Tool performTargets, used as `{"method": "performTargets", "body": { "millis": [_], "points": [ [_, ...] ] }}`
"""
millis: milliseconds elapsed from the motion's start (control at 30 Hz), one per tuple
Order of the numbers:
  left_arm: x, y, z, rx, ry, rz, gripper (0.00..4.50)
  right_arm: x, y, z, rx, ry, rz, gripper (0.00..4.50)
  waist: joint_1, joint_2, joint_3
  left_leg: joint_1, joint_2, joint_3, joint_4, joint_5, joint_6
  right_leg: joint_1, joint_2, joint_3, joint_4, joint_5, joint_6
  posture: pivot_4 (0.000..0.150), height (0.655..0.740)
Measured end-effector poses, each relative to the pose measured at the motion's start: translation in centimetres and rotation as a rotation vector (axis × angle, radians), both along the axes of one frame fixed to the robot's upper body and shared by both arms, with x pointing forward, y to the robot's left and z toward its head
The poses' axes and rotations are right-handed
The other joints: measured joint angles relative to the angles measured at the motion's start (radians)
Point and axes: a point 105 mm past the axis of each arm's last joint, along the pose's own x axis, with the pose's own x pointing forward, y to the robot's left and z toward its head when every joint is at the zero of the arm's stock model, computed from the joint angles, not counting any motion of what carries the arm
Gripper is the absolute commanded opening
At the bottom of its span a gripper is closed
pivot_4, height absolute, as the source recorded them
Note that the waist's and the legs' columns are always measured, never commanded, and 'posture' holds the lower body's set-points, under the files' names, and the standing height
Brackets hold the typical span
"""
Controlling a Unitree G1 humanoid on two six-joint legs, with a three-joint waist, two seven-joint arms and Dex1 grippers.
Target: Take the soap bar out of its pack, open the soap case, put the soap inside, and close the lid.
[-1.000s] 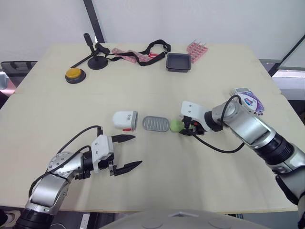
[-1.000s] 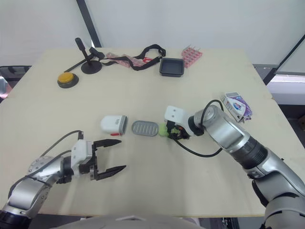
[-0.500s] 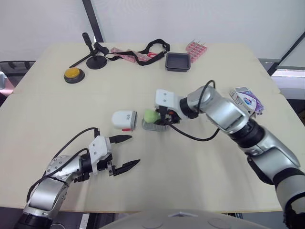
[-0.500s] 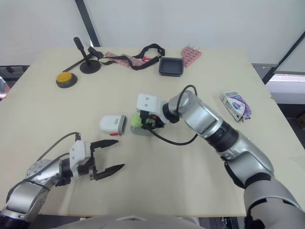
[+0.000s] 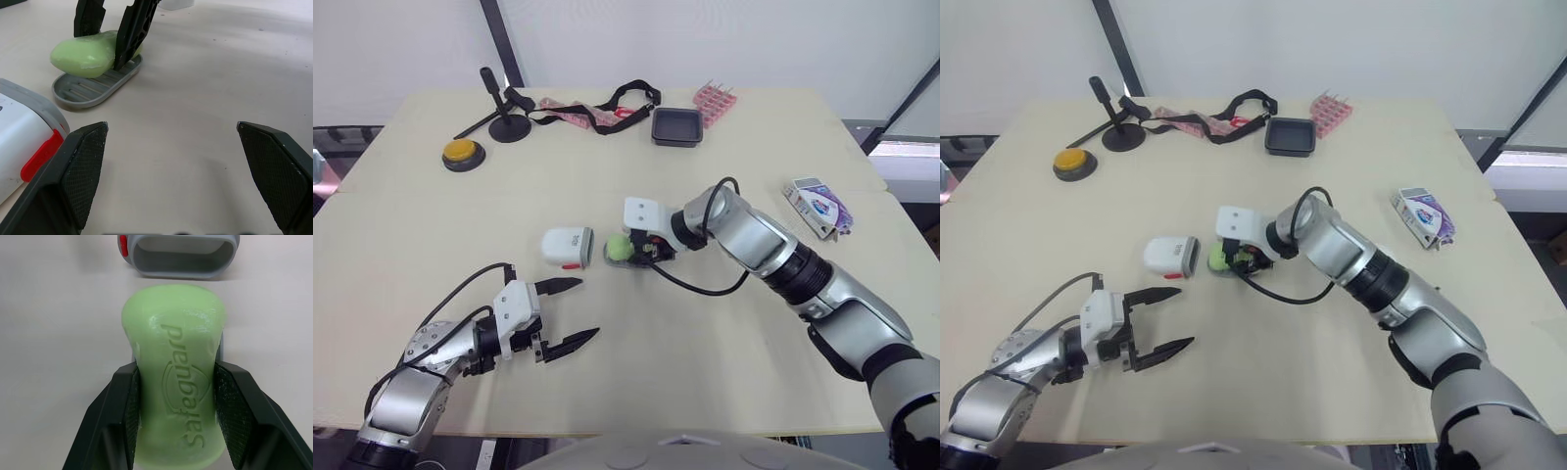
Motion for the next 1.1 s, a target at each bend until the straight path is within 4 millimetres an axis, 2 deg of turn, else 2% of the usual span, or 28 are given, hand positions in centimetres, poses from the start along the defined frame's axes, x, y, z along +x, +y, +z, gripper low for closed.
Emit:
{"method": "performTargets", "body": {
  "millis": [233,300,467,733,833,933,1100],
  "points": [
    [-0.2,0.0,0.0,-0.001,0.002,0.008,4.5,0.2,0.3,-0.3,-0.004,0.006,-0.004,1.78,-0.001,0.0,0.0,0.0,0.0,0.0,0.0,0.0,0.0,0.0,0.0,0.0,0.0,0.0,0.0,0.15,0.74],
    [-0.2,0.0,0.0,-0.001,0.001,0.008,4.5,0.2,0.3,-0.4,-0.006,0.008,-0.004,2.78,0.0,0.0,0.0,0.0,0.0,0.0,0.0,0.0,0.0,0.0,0.0,0.0,0.0,0.0,0.0,0.15,0.74],
    [0.1,-0.1,0.2,-0.001,-0.012,0.011,4.5,0.1,0.4,-0.4,-0.004,0.003,0.001,4.45,-0.001,0.0,0.0,0.0,0.0,0.0,0.0,0.0,0.0,0.0,0.0,0.0,0.001,0.0,0.0,0.15,0.74],
    [0.2,-0.1,0.3,-0.002,-0.013,0.011,4.5,0.1,0.4,0.2,0.016,0.001,0.005,4.48,0.0,0.0,0.0,0.0,0.0,0.0,0.0,0.0,0.0,0.0,0.001,0.0,0.001,0.0,0.0,0.15,0.74],
    [0.4,-0.1,0.4,-0.002,-0.02,0.013,4.5,0.4,0.0,1.8,0.087,-0.013,-0.01,4.48,0.002,0.0,0.0,0.0,0.0,0.0,0.001,0.0,0.0,0.0,0.0,0.0,0.001,0.0,0.0,0.15,0.74],
    [0.7,-0.2,0.8,-0.002,-0.039,0.01,4.5,-0.2,-1.2,2.9,0.265,0.034,-0.035,4.48,0.013,-0.003,-0.002,0.0,0.0,0.0,0.001,0.0,0.0,0.0,0.0,0.0,0.001,0.0,0.0,0.15,0.74],
    [1.2,-0.1,1.2,0.009,-0.065,0.012,4.5,-1.6,-5.6,1.4,0.419,0.069,-0.095,4.48,0.022,-0.004,-0.003,-0.001,0.0,0.0,0.002,0.0,0.0,0.0,0.0,0.001,0.001,0.0,0.0,0.15,0.74]
  ]
}}
